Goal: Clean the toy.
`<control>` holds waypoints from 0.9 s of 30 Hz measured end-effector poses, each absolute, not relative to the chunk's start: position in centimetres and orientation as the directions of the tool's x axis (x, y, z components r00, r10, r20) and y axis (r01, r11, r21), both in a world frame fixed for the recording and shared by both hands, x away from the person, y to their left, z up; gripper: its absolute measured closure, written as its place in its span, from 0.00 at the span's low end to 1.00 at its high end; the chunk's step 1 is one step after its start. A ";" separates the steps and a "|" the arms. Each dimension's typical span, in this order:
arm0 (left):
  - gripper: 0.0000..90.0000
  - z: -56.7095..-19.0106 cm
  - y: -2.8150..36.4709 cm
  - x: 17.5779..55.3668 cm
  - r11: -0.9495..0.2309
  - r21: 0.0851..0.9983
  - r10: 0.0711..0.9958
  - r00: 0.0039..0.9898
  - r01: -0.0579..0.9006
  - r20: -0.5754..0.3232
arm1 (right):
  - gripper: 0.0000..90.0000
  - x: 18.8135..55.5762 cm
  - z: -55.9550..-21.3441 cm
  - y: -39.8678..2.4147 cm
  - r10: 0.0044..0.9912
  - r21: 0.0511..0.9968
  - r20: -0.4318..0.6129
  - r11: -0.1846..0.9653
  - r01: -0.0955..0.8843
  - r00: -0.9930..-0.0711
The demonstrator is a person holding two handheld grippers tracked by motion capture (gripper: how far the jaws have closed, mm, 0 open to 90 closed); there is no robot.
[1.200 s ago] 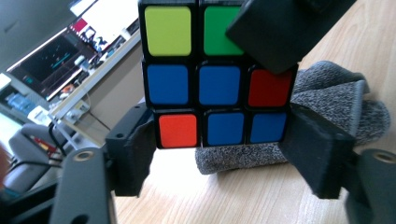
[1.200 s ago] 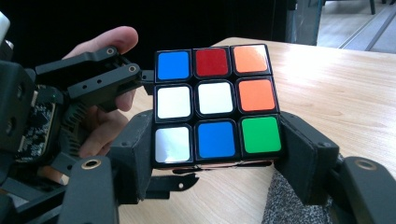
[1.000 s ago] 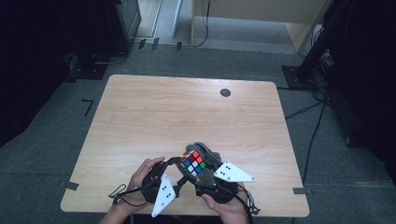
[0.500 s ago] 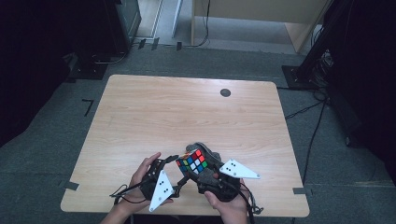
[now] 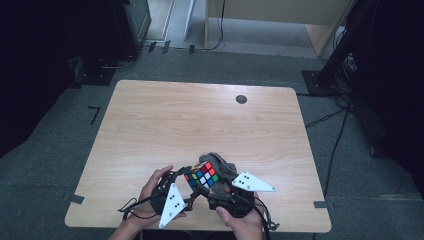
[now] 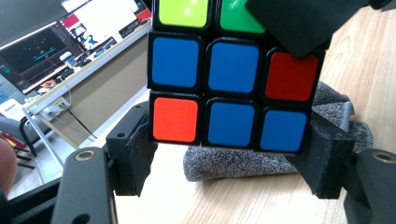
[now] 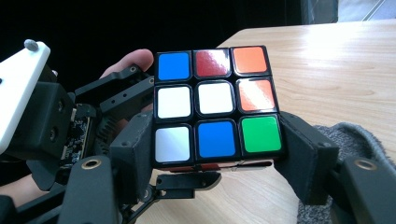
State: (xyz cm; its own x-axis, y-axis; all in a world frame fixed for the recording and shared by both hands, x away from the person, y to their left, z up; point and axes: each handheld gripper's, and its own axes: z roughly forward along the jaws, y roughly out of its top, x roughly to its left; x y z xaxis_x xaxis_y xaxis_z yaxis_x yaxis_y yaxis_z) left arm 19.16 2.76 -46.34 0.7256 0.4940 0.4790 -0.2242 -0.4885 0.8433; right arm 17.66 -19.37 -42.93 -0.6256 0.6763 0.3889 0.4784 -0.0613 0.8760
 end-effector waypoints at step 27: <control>0.38 -45.3 6.9 22.4 -0.350 0.937 0.566 0.801 0.021 0.193 | 0.43 19.6 -45.8 -21.5 0.816 0.892 0.152 0.131 0.433 -0.558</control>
